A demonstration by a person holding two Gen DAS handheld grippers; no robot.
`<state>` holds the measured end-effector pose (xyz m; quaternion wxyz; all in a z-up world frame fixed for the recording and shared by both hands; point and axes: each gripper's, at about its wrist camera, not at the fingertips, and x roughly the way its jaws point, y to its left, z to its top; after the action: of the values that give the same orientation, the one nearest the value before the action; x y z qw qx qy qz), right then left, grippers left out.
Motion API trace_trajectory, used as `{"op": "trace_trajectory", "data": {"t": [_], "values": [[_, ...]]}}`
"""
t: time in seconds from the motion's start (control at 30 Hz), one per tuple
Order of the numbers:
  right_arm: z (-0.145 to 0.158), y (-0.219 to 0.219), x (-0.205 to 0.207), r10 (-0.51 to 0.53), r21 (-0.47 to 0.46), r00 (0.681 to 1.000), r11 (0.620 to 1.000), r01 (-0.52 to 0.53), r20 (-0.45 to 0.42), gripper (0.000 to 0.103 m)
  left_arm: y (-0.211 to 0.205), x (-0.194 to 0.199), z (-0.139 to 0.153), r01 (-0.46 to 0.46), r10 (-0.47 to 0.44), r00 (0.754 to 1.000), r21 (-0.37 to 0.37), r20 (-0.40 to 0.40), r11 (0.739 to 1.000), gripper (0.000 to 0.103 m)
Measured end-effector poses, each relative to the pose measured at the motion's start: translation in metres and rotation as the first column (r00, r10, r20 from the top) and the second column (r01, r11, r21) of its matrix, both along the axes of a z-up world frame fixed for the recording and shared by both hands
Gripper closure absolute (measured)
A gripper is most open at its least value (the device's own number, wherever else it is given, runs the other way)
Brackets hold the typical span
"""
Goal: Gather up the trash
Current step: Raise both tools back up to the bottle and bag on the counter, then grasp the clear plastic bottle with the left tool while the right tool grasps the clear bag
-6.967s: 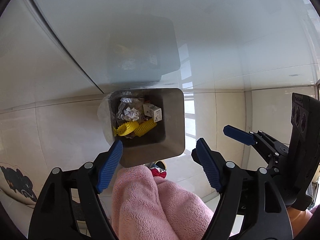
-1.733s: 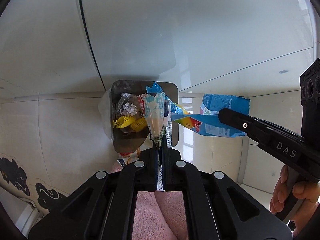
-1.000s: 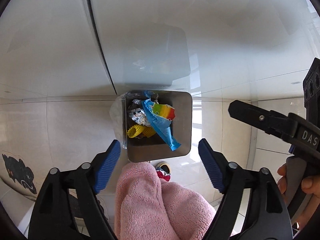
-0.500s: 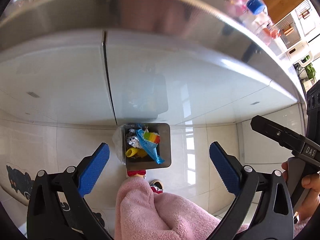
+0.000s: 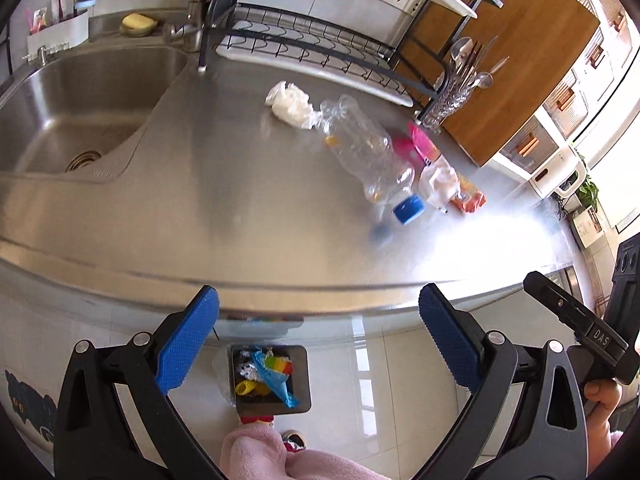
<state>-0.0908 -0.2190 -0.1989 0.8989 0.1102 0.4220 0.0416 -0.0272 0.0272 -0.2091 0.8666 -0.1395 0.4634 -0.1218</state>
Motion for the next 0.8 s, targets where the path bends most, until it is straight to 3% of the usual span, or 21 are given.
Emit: {"op": "trace_trajectory", "data": {"t": [0.2, 0.37, 0.57, 0.67, 0.8], "values": [[0.019, -0.008, 0.029, -0.007, -0.009, 0.999, 1.0, 0.007, 0.042, 0.003, -0.015, 0.048, 0.015, -0.009, 0.009, 1.0, 0.011, 0.026, 1.0, 0.008], [0.012, -0.014, 0.058, -0.024, 0.018, 1.0, 1.0, 0.024, 0.018, 0.004, -0.025, 0.089, 0.021, -0.015, 0.015, 1.0, 0.007, 0.009, 1.0, 0.008], [-0.01, -0.016, 0.093, -0.003, 0.09, 0.998, 0.996, 0.009, -0.063, 0.035, -0.05, 0.13, 0.011, 0.023, -0.023, 1.0, 0.037, -0.004, 0.999, 0.008], [-0.019, -0.015, 0.107, -0.017, 0.08, 0.997, 0.997, 0.023, -0.08, 0.042, -0.059, 0.146, 0.003, 0.025, -0.024, 0.999, 0.049, -0.025, 0.998, 0.008], [-0.027, -0.021, 0.12, -0.055, 0.085, 0.994, 0.994, 0.063, -0.094, 0.043, -0.068, 0.163, -0.01, 0.015, -0.01, 0.998, 0.077, -0.059, 0.997, 0.008]]}}
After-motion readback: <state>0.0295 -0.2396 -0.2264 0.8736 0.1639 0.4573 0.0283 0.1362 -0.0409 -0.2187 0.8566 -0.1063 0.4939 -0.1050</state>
